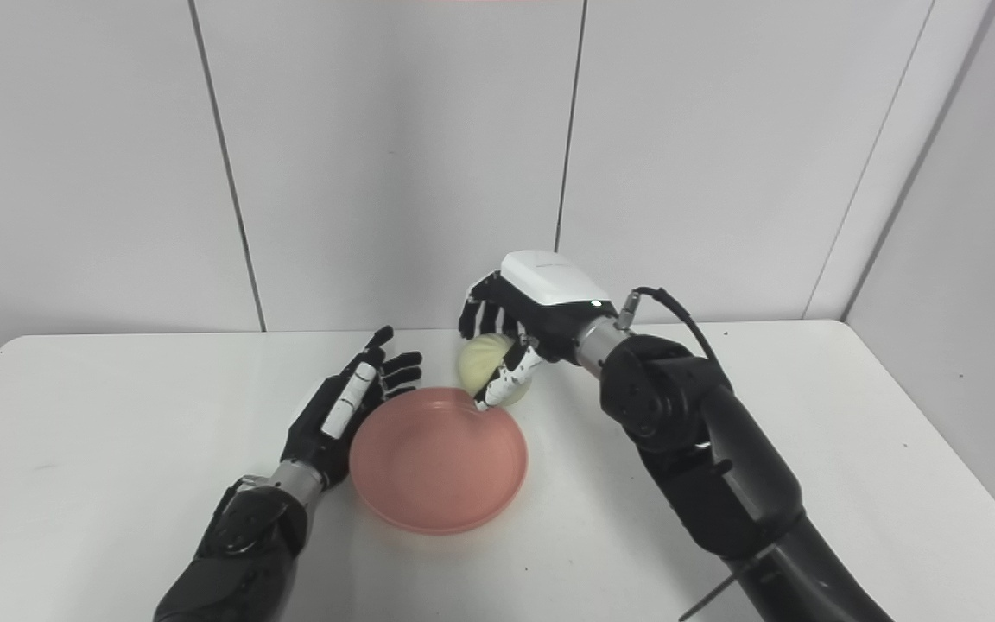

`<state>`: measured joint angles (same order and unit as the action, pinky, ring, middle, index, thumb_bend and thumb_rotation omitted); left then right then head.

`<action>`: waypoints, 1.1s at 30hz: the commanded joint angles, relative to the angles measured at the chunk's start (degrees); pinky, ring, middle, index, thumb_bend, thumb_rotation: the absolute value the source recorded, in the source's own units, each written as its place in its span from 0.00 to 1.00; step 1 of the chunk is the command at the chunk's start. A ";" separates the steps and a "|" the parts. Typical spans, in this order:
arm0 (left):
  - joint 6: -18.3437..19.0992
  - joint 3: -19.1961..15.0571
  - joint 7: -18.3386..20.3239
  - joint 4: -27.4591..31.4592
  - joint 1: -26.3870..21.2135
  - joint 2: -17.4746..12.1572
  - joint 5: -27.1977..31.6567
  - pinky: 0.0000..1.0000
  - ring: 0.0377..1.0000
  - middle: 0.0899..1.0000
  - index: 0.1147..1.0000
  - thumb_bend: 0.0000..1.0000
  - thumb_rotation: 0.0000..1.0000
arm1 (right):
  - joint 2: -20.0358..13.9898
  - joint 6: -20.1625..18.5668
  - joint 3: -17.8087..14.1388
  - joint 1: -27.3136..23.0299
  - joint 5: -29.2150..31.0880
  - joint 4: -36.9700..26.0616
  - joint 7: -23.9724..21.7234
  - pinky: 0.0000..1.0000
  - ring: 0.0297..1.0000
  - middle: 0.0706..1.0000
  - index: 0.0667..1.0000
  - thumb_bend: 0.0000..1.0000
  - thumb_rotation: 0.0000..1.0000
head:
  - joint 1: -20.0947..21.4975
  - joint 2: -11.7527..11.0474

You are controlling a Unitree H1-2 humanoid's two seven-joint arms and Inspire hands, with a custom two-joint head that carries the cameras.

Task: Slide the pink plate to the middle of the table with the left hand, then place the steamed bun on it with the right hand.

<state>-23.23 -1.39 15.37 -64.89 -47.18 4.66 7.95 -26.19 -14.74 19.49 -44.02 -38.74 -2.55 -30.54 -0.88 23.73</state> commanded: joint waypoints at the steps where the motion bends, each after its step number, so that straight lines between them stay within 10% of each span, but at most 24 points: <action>1: 0.13 0.51 -0.60 -1.44 0.18 0.91 -0.89 0.79 0.82 0.79 0.93 0.80 0.77 | -0.06 2.55 0.02 -2.78 0.11 -0.70 0.78 0.32 0.39 0.46 0.48 0.52 0.00 | -0.31 0.11; 33: -0.99 2.24 -3.51 -1.58 -0.46 2.06 -3.49 0.73 0.78 0.77 0.92 0.82 0.80 | 3.26 5.14 3.20 1.97 -3.31 10.50 5.33 0.36 0.39 0.46 0.48 0.52 0.00 | -2.84 1.09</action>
<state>-24.40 0.66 11.76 -65.39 -47.43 5.68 4.75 -22.63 -11.61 23.19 -39.93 -41.73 8.99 -27.01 -3.69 24.79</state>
